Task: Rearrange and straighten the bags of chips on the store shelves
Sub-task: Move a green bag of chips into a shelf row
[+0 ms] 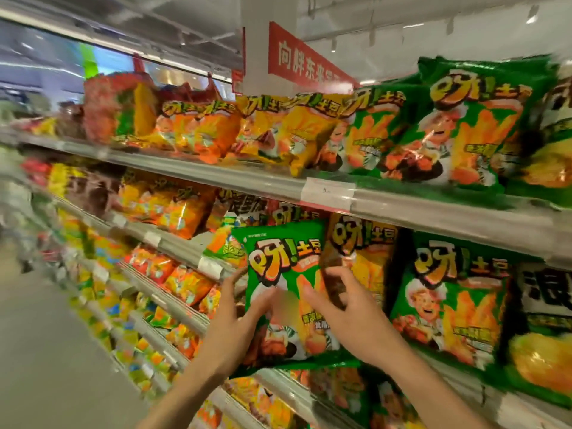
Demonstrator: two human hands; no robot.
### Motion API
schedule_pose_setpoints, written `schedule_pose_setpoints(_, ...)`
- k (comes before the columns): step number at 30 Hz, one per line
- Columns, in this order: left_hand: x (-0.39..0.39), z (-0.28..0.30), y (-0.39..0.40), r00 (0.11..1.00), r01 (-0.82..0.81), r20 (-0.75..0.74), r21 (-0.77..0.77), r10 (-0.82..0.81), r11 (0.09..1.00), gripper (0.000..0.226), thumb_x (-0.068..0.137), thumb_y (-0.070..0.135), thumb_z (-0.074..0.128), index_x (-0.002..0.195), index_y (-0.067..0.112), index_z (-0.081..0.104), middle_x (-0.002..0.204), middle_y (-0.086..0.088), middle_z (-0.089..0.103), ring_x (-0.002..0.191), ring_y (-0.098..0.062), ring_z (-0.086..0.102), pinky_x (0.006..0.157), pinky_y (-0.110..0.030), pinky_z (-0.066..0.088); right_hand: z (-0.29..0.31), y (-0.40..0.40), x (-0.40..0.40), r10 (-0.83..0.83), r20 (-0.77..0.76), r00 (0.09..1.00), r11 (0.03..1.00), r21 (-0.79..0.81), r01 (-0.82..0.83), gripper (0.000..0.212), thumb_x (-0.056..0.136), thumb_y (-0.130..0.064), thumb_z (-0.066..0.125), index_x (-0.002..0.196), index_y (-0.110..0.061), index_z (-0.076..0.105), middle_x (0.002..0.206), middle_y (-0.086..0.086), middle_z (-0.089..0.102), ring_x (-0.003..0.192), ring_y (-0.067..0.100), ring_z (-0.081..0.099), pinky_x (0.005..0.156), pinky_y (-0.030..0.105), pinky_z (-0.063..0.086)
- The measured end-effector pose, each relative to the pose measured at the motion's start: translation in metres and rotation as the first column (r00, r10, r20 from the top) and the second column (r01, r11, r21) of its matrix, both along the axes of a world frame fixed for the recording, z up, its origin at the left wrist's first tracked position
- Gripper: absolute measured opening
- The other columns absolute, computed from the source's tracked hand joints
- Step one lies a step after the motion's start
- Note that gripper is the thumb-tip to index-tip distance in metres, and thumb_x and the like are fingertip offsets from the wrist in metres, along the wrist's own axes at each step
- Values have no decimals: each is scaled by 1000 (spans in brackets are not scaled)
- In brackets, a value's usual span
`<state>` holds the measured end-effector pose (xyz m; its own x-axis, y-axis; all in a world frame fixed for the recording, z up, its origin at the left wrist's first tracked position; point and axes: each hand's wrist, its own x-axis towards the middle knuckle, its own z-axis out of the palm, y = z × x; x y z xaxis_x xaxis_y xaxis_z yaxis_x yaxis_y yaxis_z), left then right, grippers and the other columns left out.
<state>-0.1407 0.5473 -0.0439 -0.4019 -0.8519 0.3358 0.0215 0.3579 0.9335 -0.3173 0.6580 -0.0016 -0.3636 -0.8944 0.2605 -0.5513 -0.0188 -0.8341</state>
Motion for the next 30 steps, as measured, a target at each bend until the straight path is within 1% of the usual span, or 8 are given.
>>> schedule_pose_setpoints(5,30,13,-80,994,-105,14,0,105,994,66,69,84,61,126,59,40,106,43,59,94,34,48,70,-6,46,12,-97,22,86,-36,996,996,-7,-87,50,74,-87,47,112,-56,36,104,-43,44,95,-18,46,74,15,38)
schedule_pose_setpoints(9,58,15,-137,979,-200,28,6,200,980,79,60,91,59,130,62,37,122,20,57,105,17,57,83,-18,43,13,-172,41,168,-48,985,986,-16,-169,49,81,-78,51,117,-46,42,113,-26,58,101,-5,56,88,32,49)
schedule_pose_setpoints(11,70,13,-159,977,-212,22,11,212,977,76,64,87,59,132,60,37,123,17,61,105,14,59,82,-16,43,11,-201,53,189,-76,979,982,10,-189,47,81,-79,49,115,-48,40,114,-24,56,100,-4,56,82,29,49)
schedule_pose_setpoints(16,97,6,-218,974,-228,-2,38,228,973,67,75,79,59,134,58,35,114,28,63,113,9,58,85,-15,42,10,-260,81,233,-89,968,972,65,-227,36,81,-81,46,105,-61,29,102,-41,44,89,-31,43,68,7,32)
schedule_pose_setpoints(18,106,5,-243,975,-222,-6,26,222,975,82,63,88,58,135,58,35,116,36,59,115,17,51,89,-17,40,8,-284,90,222,-84,971,974,65,-217,46,80,-82,46,115,-57,31,118,-35,48,100,-22,47,77,12,36)
schedule_pose_setpoints(21,116,1,-283,980,-199,-8,-7,199,980,83,58,92,61,131,60,37,115,46,56,112,21,51,89,-20,42,3,-313,104,145,-129,981,988,80,-135,66,78,-86,41,131,-49,30,140,-20,46,122,6,47,93,31,38)
schedule_pose_setpoints(26,122,-4,-354,997,-67,-27,-7,67,998,82,63,83,68,134,50,42,130,20,61,119,-1,59,102,-36,48,6,-346,128,-50,-333,942,998,9,57,55,85,-79,37,130,-47,34,129,-23,42,114,7,51,94,34,47)
schedule_pose_setpoints(30,113,0,-395,999,32,-29,-41,-34,999,71,67,76,71,128,52,43,111,35,66,102,10,64,74,-7,50,2,-355,127,-510,-586,630,858,-298,418,54,92,-62,43,129,-24,53,133,1,49,123,22,46,100,42,43)
